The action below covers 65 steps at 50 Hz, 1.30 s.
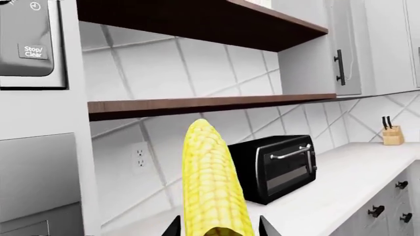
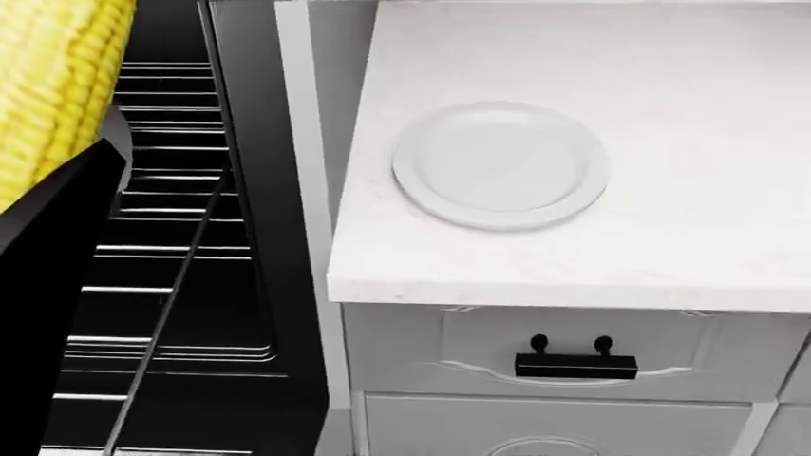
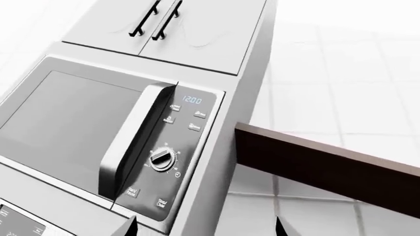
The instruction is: Pick the corn from the top rack in the oven and place it on the plate on the counter.
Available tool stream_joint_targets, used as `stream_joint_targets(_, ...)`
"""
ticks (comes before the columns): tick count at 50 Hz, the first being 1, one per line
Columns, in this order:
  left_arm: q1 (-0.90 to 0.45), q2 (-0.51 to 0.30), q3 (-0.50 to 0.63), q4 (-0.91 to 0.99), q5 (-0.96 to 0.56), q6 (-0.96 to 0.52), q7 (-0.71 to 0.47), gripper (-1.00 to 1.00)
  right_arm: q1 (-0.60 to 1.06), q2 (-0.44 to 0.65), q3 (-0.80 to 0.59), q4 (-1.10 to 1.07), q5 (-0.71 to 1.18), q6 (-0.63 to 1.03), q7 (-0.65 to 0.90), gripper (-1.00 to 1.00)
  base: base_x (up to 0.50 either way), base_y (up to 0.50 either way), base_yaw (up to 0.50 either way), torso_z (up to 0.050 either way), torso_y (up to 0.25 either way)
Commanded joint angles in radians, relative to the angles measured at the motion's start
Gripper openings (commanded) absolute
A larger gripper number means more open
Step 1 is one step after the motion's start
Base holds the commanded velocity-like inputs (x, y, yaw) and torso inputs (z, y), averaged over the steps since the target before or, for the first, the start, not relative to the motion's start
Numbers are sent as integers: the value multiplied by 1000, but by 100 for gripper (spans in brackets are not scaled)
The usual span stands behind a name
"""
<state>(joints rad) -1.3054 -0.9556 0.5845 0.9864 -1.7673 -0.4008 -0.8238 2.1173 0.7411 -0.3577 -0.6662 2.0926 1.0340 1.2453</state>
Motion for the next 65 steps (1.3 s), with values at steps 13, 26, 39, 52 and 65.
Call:
stream_joint_targets(13,-23,4,-15,9,-28,6,-28,-100,-13,-6,-7,-4,-14,-9,-8,100,-66,-500,0,0,0)
stream_joint_targets(26,-36,22,-18,-8,-7,-1,-33,-100,-28,-9,-8,0,-33,-11,-22,100,-47,-500,0,0,0)
stream_joint_targets(39,-67,50,-12,-93,42,-33,14,-100,-45,2,-4,-11,-28,-21,-22,100,-39,-500,0,0,1)
stream_joint_targets(52,-109,58,-12,-141,48,-57,43,-100,-10,-1,1,6,-23,-32,-21,100,-17,-383,0,0,0)
stream_joint_targets(65,-80,60,-17,-127,63,-42,40,-100,-64,15,-5,-2,-40,-32,-25,100,112,-57,0,0,0)
